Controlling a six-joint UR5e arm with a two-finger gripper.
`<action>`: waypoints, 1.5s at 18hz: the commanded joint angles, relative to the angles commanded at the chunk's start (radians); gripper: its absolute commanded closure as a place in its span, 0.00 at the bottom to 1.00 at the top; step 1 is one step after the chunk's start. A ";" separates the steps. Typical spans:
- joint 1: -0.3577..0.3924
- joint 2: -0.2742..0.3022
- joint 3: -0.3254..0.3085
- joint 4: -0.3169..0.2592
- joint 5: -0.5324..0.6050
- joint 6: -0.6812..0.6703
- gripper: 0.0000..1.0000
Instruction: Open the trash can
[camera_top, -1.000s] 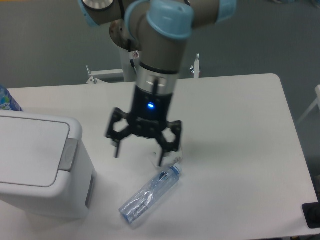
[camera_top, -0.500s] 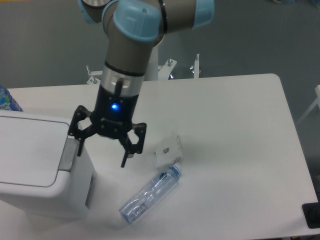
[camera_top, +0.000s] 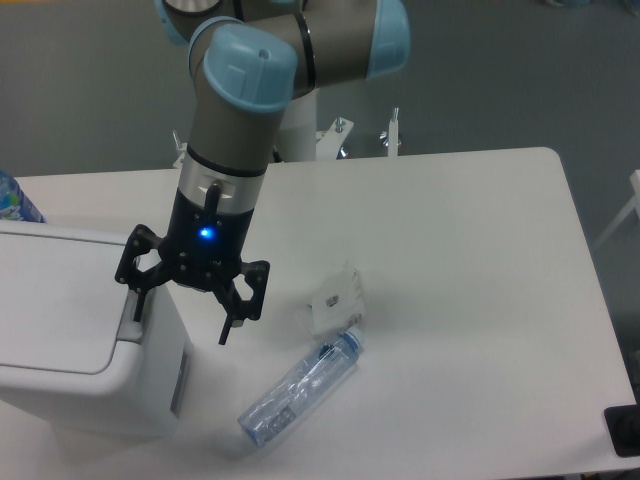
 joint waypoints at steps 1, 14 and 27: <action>0.000 0.000 0.000 0.000 0.000 0.000 0.00; 0.009 -0.005 0.061 0.002 0.003 0.000 0.00; 0.204 -0.116 0.054 0.045 0.281 0.265 0.00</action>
